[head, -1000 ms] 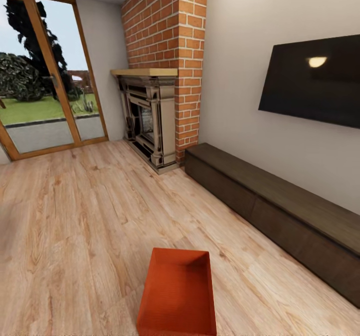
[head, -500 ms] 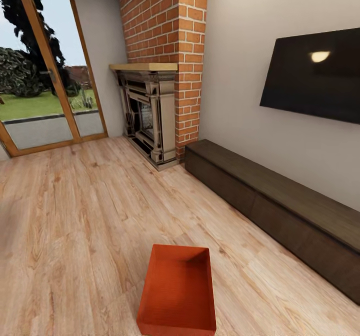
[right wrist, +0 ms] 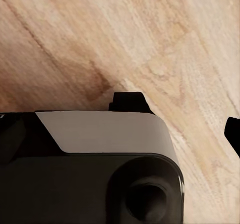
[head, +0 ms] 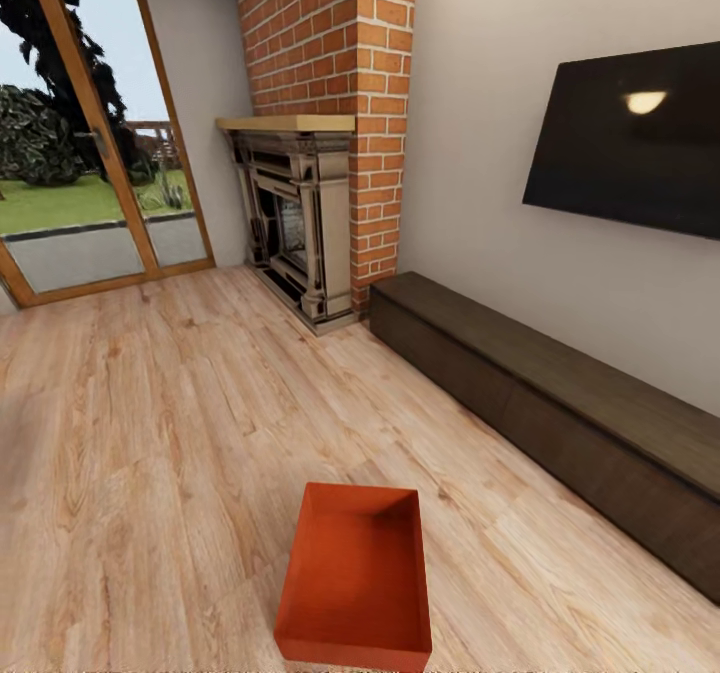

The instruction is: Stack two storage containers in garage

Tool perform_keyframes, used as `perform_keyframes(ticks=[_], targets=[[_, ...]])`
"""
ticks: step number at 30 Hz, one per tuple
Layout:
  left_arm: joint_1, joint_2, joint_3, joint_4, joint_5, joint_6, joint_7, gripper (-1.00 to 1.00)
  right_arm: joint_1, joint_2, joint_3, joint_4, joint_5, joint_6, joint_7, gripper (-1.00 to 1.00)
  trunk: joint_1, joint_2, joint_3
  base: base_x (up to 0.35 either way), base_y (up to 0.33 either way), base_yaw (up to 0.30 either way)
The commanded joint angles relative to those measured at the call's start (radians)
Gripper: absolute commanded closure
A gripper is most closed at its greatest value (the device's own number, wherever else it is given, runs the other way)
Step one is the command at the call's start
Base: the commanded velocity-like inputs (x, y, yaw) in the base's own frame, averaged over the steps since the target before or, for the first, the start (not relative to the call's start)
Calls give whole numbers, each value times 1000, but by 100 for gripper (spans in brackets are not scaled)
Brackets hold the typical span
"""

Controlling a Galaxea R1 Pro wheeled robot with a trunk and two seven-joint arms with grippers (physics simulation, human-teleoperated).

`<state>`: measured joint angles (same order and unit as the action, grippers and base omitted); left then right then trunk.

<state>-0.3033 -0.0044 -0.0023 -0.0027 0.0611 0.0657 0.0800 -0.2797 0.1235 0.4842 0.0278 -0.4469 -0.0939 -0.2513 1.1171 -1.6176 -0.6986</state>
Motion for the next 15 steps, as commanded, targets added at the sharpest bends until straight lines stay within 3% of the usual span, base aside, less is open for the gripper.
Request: perform_keyframes(ticks=[1,15], targets=[[0,0,-1,0,6,3,3,-100,-1,1,9,3,-10,-6,0,-100,0,0,-2,0,0,0],[0,0,-1,0,6,3,3,-100,-1,1,9,3,-10,-6,0,-100,0,0,-25,0,0,0]])
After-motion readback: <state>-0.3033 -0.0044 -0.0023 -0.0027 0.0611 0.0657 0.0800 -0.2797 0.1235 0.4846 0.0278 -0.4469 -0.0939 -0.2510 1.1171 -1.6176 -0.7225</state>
